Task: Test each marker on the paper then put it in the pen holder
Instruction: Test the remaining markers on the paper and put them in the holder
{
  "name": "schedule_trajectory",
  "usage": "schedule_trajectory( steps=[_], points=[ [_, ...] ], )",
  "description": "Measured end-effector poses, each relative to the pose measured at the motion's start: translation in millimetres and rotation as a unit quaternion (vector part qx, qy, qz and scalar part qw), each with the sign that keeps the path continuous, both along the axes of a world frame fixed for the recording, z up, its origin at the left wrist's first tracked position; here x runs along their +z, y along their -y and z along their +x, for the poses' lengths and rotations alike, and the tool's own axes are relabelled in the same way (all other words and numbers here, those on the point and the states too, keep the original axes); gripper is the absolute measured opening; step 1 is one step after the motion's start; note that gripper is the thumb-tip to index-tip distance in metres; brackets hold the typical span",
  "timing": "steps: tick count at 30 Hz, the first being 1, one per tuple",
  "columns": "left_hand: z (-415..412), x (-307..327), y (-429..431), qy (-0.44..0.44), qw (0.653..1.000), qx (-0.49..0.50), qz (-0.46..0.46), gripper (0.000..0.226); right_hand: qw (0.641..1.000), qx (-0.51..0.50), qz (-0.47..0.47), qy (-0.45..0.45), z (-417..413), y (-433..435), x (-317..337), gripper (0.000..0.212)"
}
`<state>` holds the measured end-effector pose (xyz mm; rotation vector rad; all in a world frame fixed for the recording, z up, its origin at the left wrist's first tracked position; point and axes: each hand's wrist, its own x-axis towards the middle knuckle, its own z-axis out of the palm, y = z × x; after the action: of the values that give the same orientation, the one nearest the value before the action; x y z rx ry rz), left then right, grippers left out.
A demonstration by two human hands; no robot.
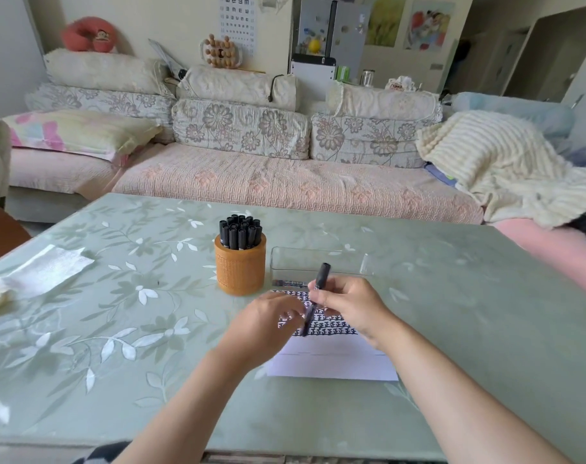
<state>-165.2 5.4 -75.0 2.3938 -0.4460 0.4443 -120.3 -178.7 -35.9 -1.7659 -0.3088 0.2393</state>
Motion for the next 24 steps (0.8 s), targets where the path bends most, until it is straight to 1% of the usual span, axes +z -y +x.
schedule_trajectory(
  steps=[3, 6, 8, 10, 12, 13, 15, 17, 21, 24],
  points=[
    [-5, -1, 10, -0.003, 0.998, 0.023, 0.055, 0.009, 1.000, 0.004, 0.026, -0.005, -7, 0, -4, 0.011],
    [-4, 2, 10, 0.018, 0.997, 0.062, 0.032, 0.010, 1.000, -0.001, -0.018, 0.008, -10, 7, -14, 0.014],
    [-2, 1, 6, 0.044, 0.995, 0.086, 0.000, 0.009, 0.994, -0.002, -0.101, 0.048, -9, 15, -23, 0.021],
    [-2, 0, 6, 0.058, 0.994, 0.093, -0.012, 0.009, 0.973, 0.014, -0.216, 0.080, -9, 23, -28, 0.021],
    [-2, -2, 9, 0.064, 0.996, 0.066, 0.006, 0.024, 0.948, 0.033, -0.303, 0.088, -10, 29, -31, 0.024],
    [-1, -4, 11, 0.068, 0.996, 0.045, 0.025, 0.030, 0.941, 0.041, -0.323, 0.093, -10, 30, -31, 0.027],
    [3, -7, 14, 0.069, 0.996, 0.006, 0.057, 0.032, 0.939, 0.054, -0.326, 0.099, -9, 31, -32, 0.028],
    [6, -10, 16, 0.058, 0.996, -0.013, 0.071, 0.024, 0.938, 0.066, -0.322, 0.107, -7, 32, -32, 0.027],
    [13, -12, 18, 0.061, 0.993, -0.011, 0.101, 0.013, 0.938, 0.092, -0.312, 0.119, -4, 36, -32, 0.021],
    [18, -14, 18, 0.062, 0.991, -0.020, 0.119, 0.009, 0.931, 0.104, -0.321, 0.141, 0, 38, -35, 0.028]
  ],
)
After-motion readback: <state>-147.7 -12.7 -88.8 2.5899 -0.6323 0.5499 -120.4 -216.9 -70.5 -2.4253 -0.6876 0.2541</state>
